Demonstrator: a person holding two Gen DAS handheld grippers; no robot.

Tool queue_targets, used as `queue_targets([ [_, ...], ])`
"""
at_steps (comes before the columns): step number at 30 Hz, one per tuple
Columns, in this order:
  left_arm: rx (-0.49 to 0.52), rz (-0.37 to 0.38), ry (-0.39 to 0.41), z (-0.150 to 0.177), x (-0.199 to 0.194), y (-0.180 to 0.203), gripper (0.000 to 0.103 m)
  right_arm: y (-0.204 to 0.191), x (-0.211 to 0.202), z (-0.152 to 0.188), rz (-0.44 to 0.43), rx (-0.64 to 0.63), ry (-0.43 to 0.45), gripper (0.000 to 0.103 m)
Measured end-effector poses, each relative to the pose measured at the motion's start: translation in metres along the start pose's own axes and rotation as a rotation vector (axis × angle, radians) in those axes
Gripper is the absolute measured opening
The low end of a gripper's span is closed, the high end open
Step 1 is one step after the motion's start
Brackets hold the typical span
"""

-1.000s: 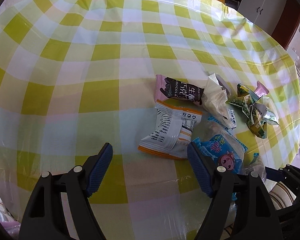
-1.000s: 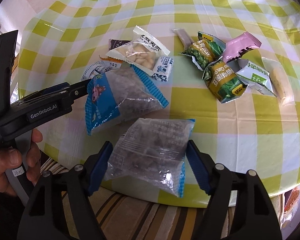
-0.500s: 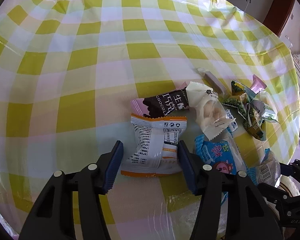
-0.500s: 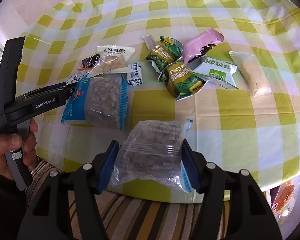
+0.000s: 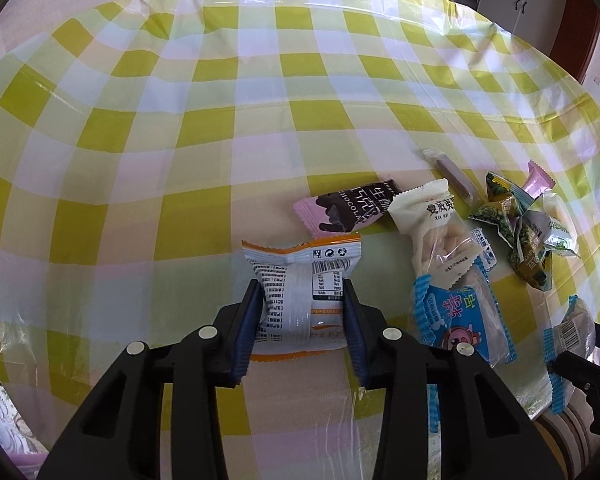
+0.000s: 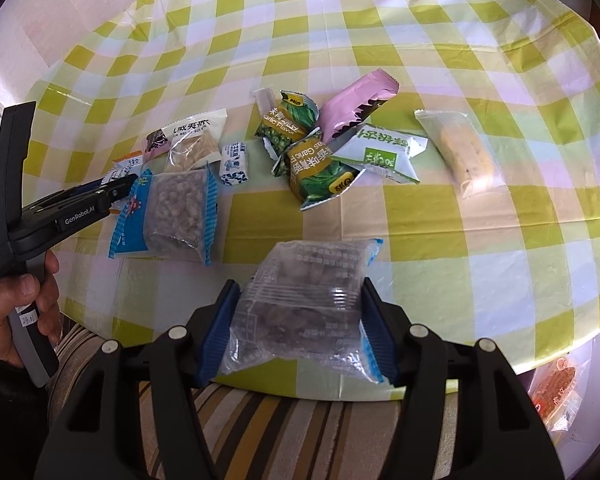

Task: Organize snacks
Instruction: 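Close the right tool on the clear nut bag while the left grasps the white printed packet, then carry the nut bag with the right tool while the left carries the packet, open both over box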

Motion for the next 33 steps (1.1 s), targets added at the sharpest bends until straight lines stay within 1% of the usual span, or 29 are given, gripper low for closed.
queue_targets([
  [3,-0.028,-0.032,0.033,-0.007,-0.012,-0.011,0.038,0.005,-0.005,-0.002,0.011,0.000,0.011,0.060],
  [7,-0.051,-0.049,0.084,-0.017,-0.031,-0.015,0.038,0.014,-0.011,-0.005,0.032,0.001,0.026,0.060],
  [9,-0.055,-0.047,0.111,-0.023,-0.042,-0.012,0.038,0.020,-0.015,-0.006,0.046,0.007,0.030,0.060],
  [12,-0.052,-0.017,0.141,-0.029,-0.056,0.002,0.038,0.029,-0.020,-0.006,0.059,0.017,0.037,0.060],
  [20,-0.004,0.080,0.171,-0.032,-0.077,0.058,0.038,0.049,-0.036,-0.006,0.099,0.037,0.056,0.060],
  [25,0.052,0.144,0.182,-0.031,-0.089,0.101,0.038,0.067,-0.046,-0.004,0.127,0.060,0.065,0.060],
  [33,0.173,0.272,0.153,-0.013,-0.096,0.186,0.038,0.104,-0.063,0.003,0.186,0.107,0.078,0.060],
])
Point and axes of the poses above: each gripper's, at about its wrist camera, not at the fingertips, and x roughly the way its jaws point, y to its right, z to its underside, the point moved 10 cm from there along x, roughly the way its jaws point, and after that the axes turned 13 degrees about y, right-handed, at the moved point
